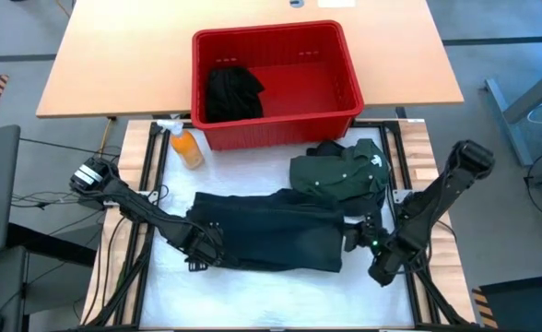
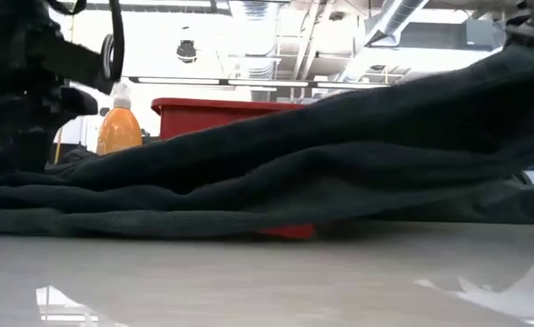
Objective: Fold Laundry from Bin
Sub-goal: Fold the blue pants from the bin
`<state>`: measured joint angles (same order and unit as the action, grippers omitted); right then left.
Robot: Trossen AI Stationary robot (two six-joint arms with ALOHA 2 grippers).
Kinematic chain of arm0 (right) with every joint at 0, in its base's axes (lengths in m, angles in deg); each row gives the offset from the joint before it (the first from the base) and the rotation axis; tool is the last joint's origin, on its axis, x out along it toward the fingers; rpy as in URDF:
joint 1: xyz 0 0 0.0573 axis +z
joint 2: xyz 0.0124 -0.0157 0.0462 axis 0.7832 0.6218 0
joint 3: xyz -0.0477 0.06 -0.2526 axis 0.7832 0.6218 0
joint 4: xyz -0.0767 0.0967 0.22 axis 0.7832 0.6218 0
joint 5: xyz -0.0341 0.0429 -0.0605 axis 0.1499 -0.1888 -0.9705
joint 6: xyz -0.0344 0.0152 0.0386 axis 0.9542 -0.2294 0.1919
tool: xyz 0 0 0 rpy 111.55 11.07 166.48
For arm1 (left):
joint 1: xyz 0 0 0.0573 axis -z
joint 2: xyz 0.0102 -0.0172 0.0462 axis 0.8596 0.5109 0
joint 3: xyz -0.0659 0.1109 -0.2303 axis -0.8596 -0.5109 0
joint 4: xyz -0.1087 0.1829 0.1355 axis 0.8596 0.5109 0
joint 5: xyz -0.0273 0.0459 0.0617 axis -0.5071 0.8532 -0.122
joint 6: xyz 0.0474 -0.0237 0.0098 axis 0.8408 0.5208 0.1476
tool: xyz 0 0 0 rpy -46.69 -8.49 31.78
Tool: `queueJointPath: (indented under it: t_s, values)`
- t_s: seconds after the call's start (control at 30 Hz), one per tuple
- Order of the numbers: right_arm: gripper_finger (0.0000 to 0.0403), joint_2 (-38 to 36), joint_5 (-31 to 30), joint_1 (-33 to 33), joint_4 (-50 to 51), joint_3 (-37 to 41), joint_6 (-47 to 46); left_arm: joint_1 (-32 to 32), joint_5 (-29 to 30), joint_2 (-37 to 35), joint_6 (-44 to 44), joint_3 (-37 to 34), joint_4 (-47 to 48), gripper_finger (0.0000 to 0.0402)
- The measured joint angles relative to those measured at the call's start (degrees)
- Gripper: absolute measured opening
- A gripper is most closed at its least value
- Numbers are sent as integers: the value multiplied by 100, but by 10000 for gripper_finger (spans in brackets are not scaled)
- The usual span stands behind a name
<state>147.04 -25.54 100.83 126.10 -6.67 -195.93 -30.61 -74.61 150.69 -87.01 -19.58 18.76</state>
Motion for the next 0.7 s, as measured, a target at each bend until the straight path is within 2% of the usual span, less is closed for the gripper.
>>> queueJointPath:
  t_s: [0.17, 0.33, 0.5, 0.57, 0.7]
  values:
    - [34, -142, 208, -55, 265, -4, -38, 23, -189, -36, -462, -657, -549, 125]
    - [34, -150, 1473, -451, 329, -12, 595, 107, -194, -206, -505, -856, -566, 125]
    - [39, -163, 1922, -739, 266, -10, 979, -98, -314, -730, -581, -801, -274, 125]
    - [69, -181, 2112, -810, 159, -1, 1271, -171, -41, -1040, -631, -576, -266, 125]
    - [166, -322, 3012, -994, 85, 7, 1730, -376, 930, -1567, -358, 15, -663, 125]
